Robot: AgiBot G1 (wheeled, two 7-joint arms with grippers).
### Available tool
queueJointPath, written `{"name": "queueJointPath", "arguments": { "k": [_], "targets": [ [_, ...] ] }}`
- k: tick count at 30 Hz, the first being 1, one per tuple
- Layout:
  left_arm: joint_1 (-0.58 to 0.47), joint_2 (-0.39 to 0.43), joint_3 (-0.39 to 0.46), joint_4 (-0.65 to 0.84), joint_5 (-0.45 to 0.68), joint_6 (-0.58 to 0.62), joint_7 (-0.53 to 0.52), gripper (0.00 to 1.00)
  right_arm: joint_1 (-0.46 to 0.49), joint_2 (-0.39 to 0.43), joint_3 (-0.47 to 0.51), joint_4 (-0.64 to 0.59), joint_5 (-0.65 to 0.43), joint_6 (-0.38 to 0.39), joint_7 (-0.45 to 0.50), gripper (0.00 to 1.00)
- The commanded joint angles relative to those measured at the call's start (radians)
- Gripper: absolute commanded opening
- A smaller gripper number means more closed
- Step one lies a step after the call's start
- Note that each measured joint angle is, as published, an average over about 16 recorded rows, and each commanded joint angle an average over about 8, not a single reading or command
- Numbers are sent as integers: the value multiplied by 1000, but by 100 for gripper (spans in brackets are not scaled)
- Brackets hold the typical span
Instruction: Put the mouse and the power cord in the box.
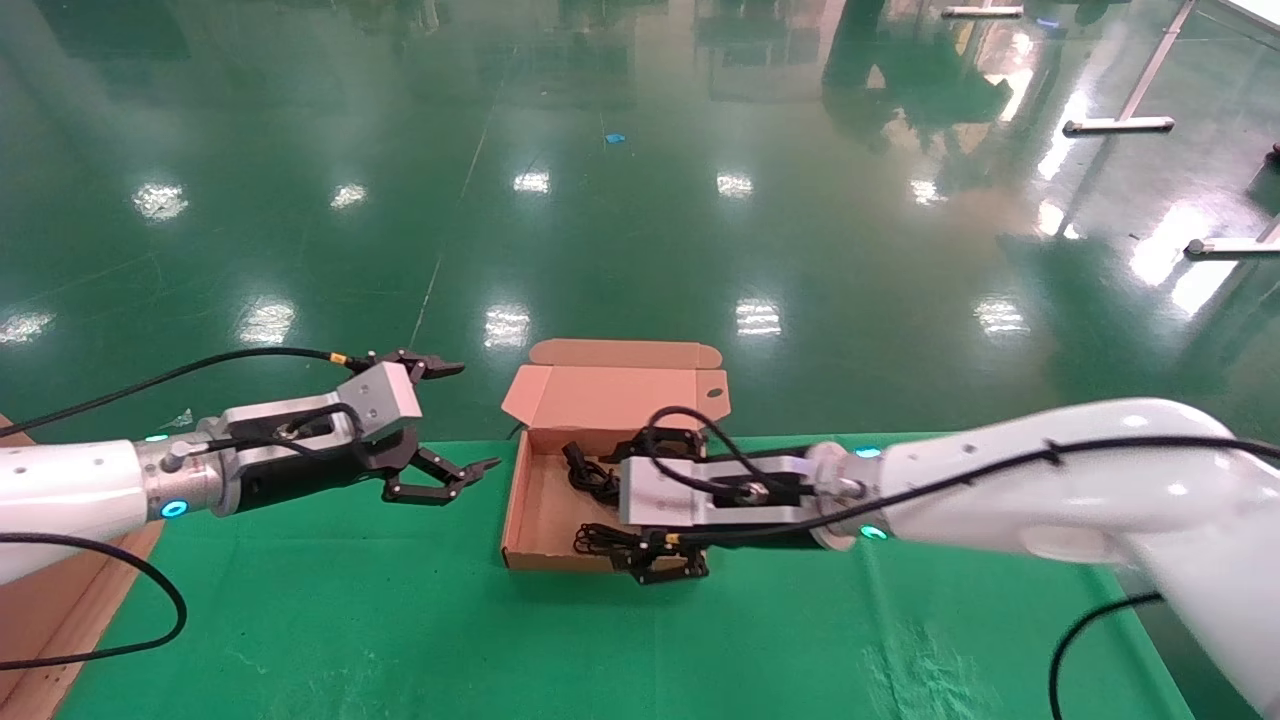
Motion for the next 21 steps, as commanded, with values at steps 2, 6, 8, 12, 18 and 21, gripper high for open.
{"name": "queueJointPath", "arguments": {
  "k": [2, 6, 8, 12, 18, 21],
  "targets": [
    [30, -26, -30, -63, -21, 30, -55, 100, -31, 38, 46, 36, 37, -37, 33, 100],
    [70, -60, -69, -145, -48, 70, -128, 100, -72, 89, 106, 82, 86, -86, 76, 100],
    [90, -78, -89, -187, -62, 90, -165, 100, -92, 114, 136, 106, 110, -110, 98, 100],
    [130, -112, -128, -270, -89, 129, -237, 100, -133, 165, 196, 153, 159, -159, 141, 100],
    [190, -164, -187, -394, -130, 189, -347, 100, -195, 241, 287, 224, 233, -233, 206, 100],
    [220, -190, -216, -456, -151, 219, -402, 100, -226, 279, 332, 259, 269, -269, 239, 100]
  ]
}}
